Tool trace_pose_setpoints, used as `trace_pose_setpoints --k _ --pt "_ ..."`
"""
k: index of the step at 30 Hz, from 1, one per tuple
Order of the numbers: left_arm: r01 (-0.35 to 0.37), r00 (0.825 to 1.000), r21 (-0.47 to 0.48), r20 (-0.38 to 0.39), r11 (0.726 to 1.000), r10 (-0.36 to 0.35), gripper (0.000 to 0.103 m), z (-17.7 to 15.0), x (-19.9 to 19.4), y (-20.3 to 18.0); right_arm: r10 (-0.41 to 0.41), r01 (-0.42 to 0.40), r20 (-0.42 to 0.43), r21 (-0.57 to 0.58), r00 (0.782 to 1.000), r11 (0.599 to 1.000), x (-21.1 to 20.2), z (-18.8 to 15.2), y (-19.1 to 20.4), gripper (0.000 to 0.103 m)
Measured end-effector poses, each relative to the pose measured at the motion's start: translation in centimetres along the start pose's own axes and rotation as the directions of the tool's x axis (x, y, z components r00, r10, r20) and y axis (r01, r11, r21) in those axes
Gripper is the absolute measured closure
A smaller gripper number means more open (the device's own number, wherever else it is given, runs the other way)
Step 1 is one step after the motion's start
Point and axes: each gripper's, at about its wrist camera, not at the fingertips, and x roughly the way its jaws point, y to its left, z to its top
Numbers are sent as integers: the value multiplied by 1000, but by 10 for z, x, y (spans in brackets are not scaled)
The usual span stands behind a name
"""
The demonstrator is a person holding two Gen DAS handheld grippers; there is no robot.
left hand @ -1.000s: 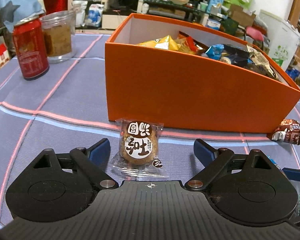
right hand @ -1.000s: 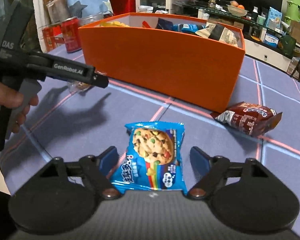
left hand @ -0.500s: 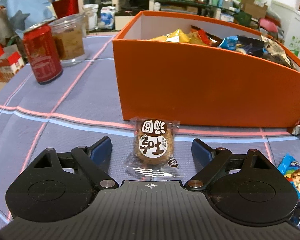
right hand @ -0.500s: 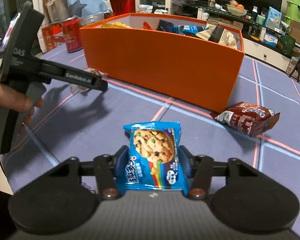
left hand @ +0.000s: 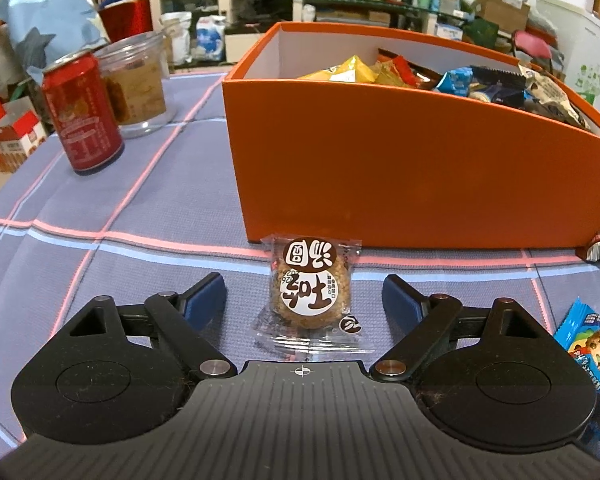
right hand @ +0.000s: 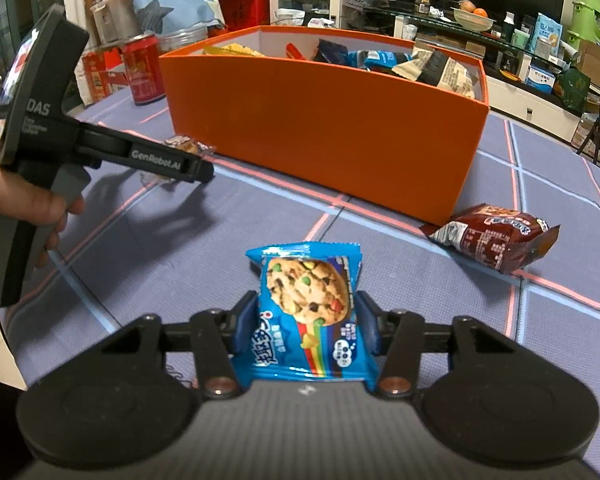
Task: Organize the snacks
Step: 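Grasp the round brown biscuit packet with the left gripper while the right holds the blue bag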
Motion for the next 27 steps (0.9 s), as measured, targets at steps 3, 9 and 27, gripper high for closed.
trace_pose_setpoints --k 3,9,27 --pt "-1 1000 -5 2 1000 1 40 0 -1 2 1 -1 -1 0 1000 1000 0 0 0 50" --pt "7 1000 5 5 1000 -7 45 0 -2 8 1 -1 -6 1 1000 1000 0 0 0 50" --pt "-6 1000 -19 -18 1000 6 102 6 -10 6 28 -29 -17 -11 999 1000 -3 0 0 52"
